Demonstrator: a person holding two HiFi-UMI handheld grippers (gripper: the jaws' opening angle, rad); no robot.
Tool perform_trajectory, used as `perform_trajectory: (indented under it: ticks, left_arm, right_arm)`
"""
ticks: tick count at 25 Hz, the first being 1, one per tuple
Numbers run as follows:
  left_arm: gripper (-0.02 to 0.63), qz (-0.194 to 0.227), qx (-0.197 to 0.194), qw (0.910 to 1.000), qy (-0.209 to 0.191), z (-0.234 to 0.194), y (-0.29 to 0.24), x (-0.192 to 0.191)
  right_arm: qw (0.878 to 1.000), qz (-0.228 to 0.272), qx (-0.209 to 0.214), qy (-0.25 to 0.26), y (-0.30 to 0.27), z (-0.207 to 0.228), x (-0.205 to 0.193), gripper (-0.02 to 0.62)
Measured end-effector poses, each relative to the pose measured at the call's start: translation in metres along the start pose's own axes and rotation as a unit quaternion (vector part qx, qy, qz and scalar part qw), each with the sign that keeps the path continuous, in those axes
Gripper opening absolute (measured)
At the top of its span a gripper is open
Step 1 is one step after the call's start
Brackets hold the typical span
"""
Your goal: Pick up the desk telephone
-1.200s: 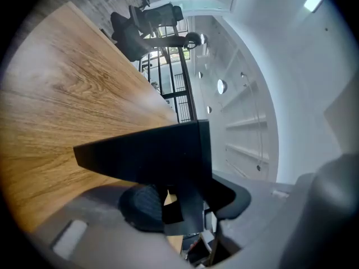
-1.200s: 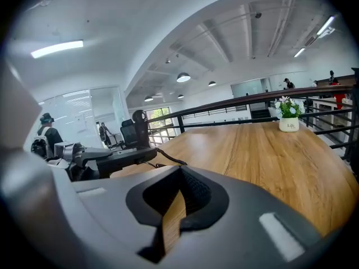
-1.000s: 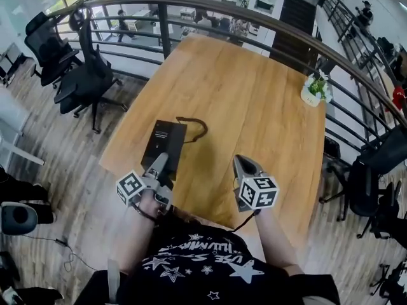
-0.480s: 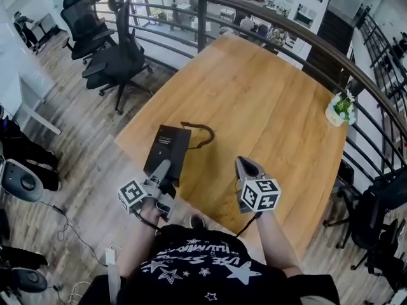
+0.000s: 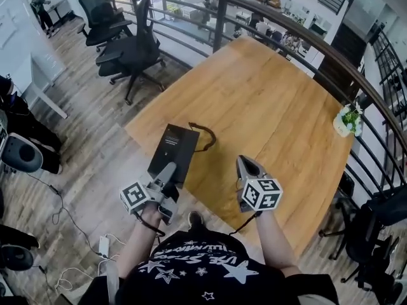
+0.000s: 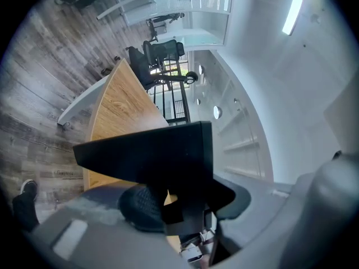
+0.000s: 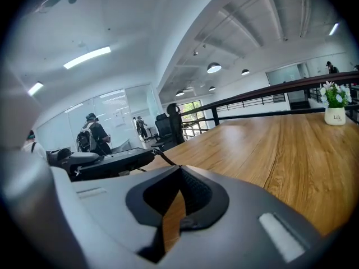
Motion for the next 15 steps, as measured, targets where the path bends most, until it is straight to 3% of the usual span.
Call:
perform_trajectory:
  ticks: [9,15]
  left_arm:
    - [0.198,0.010,-0.018,0.9998,-0.003,0.014,0.066,-0.020]
    - [0.198,0.039,-0.014,0.9991,-0.005,0.026,0.128,-0.046]
  right_arm:
    - [0.999,-0.004,0.028,0.026,0.029,-0.046,-0.014,0.002]
    - [0.997,-0.004,0.066,0.038,0.072,-0.078,-0.030,0.002]
Point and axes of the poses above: the fingertips, and each gripper's own axes: y backward along the fingers, z to its right, x out of its top, the point moved 7 cm from there along y, backward along the fingers, and after that the axes turned 11 degrees about -x, right-handed, at the moved point
